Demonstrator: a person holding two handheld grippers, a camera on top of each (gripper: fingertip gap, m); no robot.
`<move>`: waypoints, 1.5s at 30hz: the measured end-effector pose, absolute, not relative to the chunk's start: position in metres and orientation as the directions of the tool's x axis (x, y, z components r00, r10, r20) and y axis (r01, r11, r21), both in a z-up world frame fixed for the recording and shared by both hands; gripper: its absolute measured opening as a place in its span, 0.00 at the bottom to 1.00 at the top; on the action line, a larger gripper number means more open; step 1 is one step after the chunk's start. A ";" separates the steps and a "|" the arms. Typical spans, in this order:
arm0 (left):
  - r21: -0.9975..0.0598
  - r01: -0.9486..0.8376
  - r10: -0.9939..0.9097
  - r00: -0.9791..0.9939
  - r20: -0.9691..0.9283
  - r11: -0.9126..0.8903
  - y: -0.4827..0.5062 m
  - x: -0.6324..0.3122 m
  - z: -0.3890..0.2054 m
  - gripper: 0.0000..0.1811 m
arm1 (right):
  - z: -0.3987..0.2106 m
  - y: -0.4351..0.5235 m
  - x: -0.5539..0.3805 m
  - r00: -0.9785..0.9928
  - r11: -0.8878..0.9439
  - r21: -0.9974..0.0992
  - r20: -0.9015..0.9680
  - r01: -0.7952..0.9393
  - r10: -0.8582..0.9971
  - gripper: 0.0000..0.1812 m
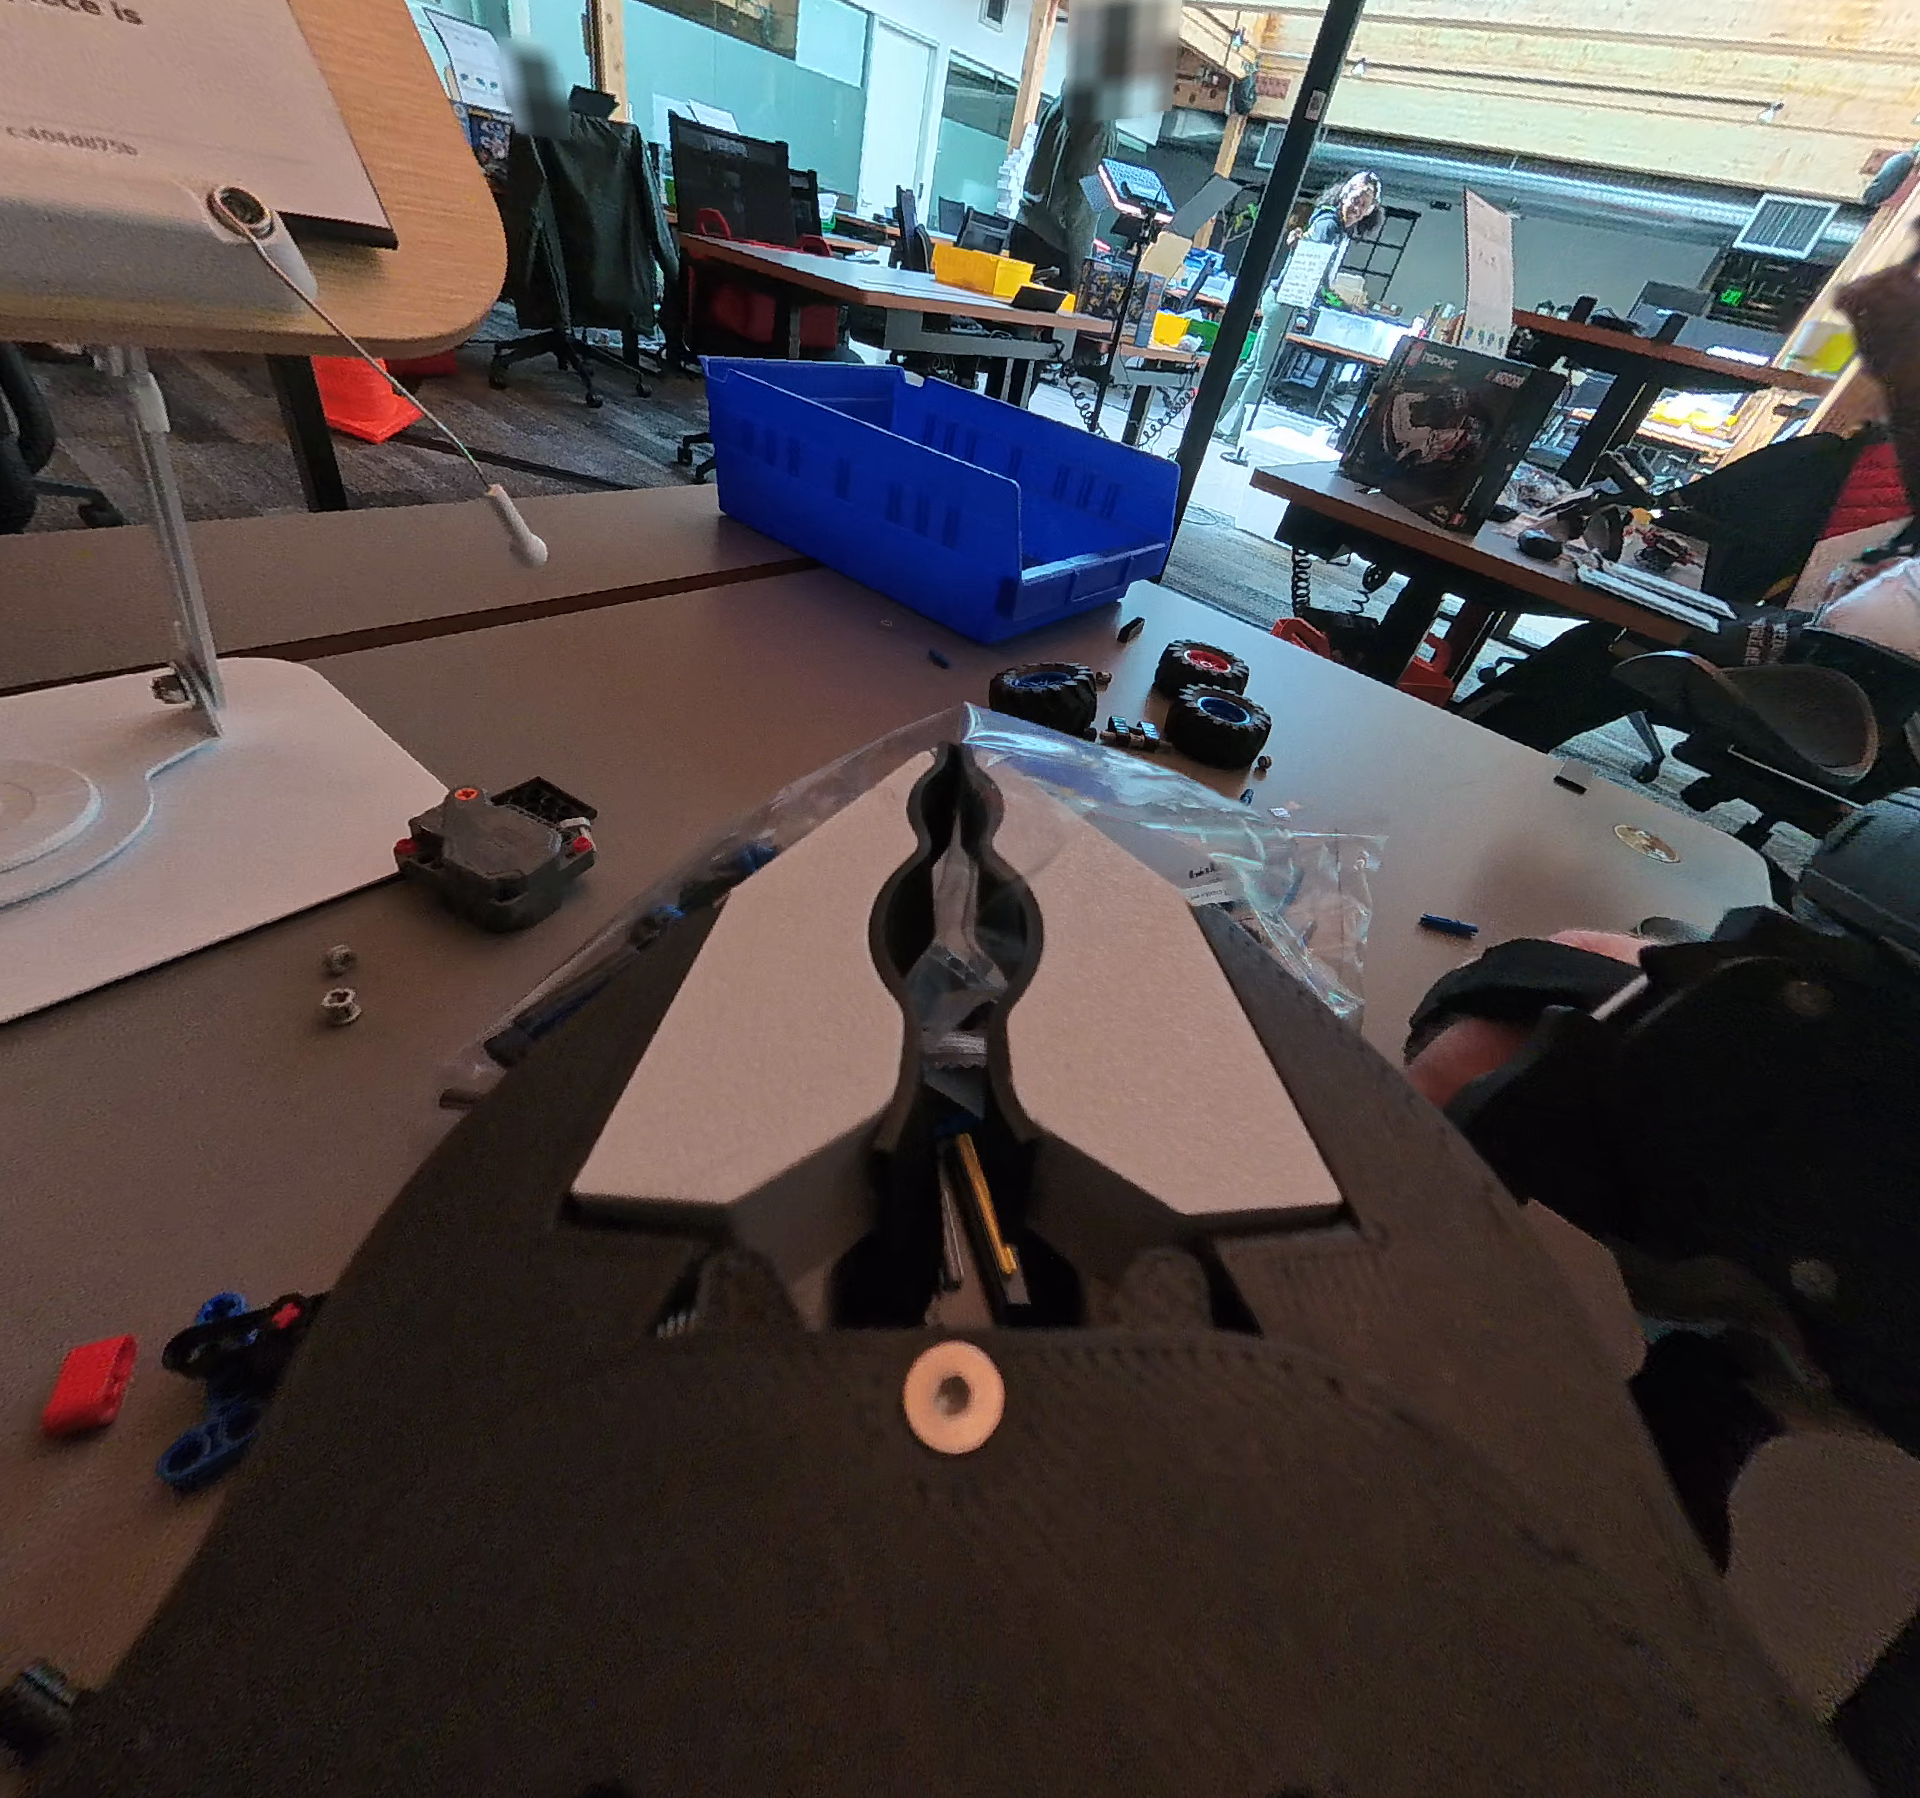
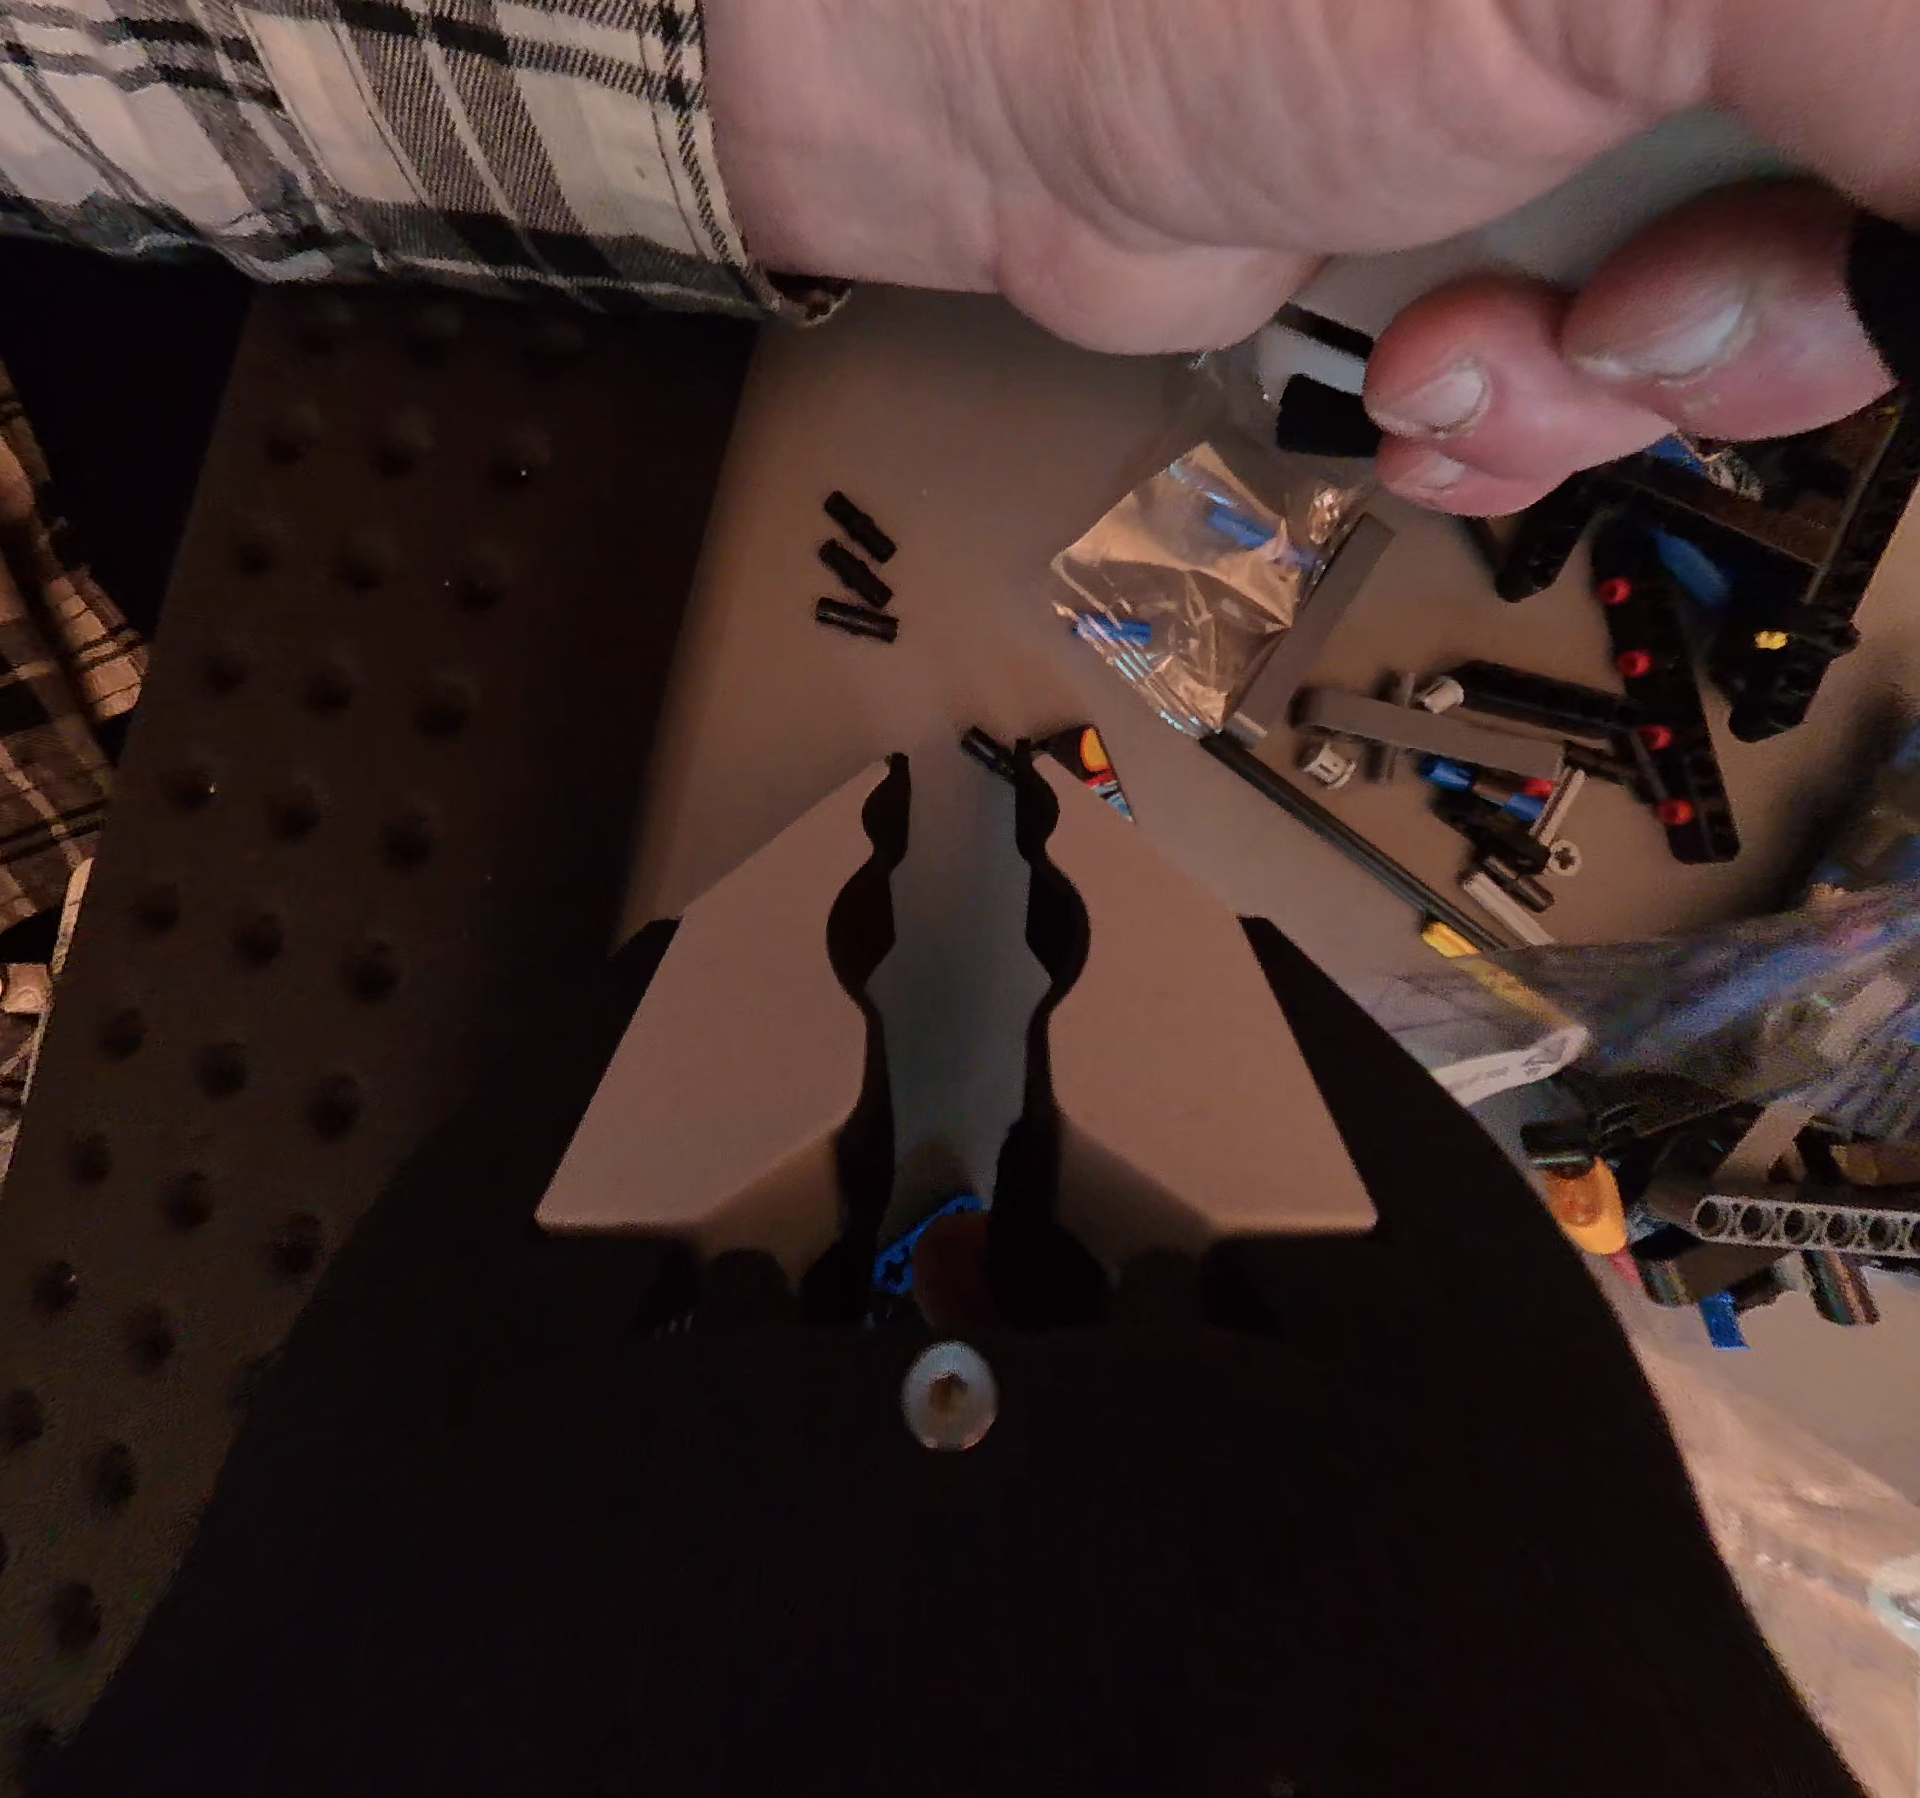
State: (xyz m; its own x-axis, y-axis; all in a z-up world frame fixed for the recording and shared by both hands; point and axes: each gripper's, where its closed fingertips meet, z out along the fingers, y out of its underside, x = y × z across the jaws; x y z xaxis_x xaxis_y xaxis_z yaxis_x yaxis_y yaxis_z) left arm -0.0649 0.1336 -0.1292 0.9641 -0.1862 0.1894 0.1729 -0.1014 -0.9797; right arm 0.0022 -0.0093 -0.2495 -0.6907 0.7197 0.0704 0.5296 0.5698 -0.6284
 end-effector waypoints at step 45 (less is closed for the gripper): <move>-0.978 0.182 -0.178 0.964 0.198 -0.104 0.137 -0.069 -0.130 0.00 | -0.249 0.013 -0.010 -0.556 0.537 -0.566 0.158 0.626 0.816 0.04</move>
